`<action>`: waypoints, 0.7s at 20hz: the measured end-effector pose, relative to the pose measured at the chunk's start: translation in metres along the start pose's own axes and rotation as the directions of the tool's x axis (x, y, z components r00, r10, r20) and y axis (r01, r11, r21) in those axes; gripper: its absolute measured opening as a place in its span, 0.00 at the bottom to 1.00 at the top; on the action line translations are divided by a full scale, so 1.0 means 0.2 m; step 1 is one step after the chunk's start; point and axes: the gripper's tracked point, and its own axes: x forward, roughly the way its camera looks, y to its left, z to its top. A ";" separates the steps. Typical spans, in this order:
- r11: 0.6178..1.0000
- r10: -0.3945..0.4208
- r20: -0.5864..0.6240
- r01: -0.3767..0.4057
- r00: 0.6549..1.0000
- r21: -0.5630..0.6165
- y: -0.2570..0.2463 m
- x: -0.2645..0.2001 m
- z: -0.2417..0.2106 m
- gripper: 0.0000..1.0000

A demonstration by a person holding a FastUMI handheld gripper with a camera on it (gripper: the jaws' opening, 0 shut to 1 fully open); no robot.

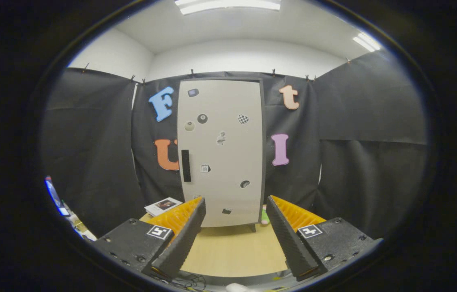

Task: Open the shoe cabinet door, grab the shoes and put them into the shoe cabinet, then close the shoe cabinet door.

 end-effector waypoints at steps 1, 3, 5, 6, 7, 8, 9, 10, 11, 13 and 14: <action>1.000 0.001 0.001 -0.001 1.000 0.001 0.00 0.00 0.00 0.98; 1.000 0.000 0.004 0.000 1.000 -0.002 -0.01 0.01 0.00 0.98; 1.000 -0.004 0.004 0.004 1.000 -0.005 -0.01 0.01 0.00 0.98; 1.000 -0.004 0.003 0.004 1.000 -0.004 -0.01 0.02 0.00 0.98; 1.000 -0.004 0.003 0.004 1.000 -0.004 -0.01 0.02 0.00 0.98; 1.000 -0.004 0.003 0.004 1.000 -0.006 -0.01 0.02 0.00 0.98; 1.000 -0.005 0.004 0.005 1.000 -0.007 -0.02 0.02 0.00 0.98; 1.000 -0.003 0.002 0.003 1.000 -0.008 -0.01 0.03 -0.01 0.98; 1.000 -0.002 0.002 0.002 1.000 -0.008 -0.01 0.04 -0.01 0.98; 1.000 -0.004 -0.002 0.004 1.000 -0.009 -0.02 0.06 -0.01 0.98; 1.000 -0.004 -0.005 0.004 1.000 -0.008 -0.02 0.07 -0.02 0.98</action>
